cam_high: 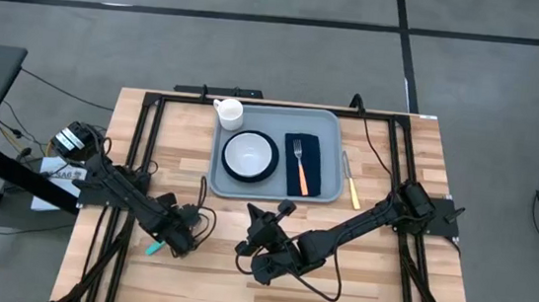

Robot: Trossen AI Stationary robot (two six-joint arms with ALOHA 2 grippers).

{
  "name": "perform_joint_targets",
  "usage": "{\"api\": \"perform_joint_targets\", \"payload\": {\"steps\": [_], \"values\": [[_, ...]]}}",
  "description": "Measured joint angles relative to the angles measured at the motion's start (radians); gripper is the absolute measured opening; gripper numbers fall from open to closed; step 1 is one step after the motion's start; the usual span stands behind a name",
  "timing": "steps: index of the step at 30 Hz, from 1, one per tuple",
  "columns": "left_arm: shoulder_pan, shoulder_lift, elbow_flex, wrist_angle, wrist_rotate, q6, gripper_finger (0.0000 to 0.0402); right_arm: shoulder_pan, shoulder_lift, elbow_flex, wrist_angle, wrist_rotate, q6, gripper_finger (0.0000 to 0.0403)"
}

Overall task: Set up tray
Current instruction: Put the blue spoon to the right of the green plate on the blue napkin on the gray tray

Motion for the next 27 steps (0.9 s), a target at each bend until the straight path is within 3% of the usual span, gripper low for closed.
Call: {"api": "perform_joint_targets", "payload": {"steps": [5,12,21,27], "values": [[-0.009,0.007,0.012,-0.015,-0.011,-0.001,0.0171,0.000,0.000,0.000,0.000,-0.009,0.000,0.0000],[-0.037,0.014,0.024,-0.003,-0.033,-0.032,0.0018,0.000,0.000,0.000,0.001,-0.009,0.000,0.0000],[-0.066,0.019,0.047,-0.002,-0.069,-0.051,0.0007,0.000,0.000,0.000,0.001,-0.009,0.000,0.0000],[-0.083,0.022,0.154,-0.034,-0.069,-0.014,0.0009,0.001,0.000,0.000,0.020,-0.006,-0.049,0.0000]]}}
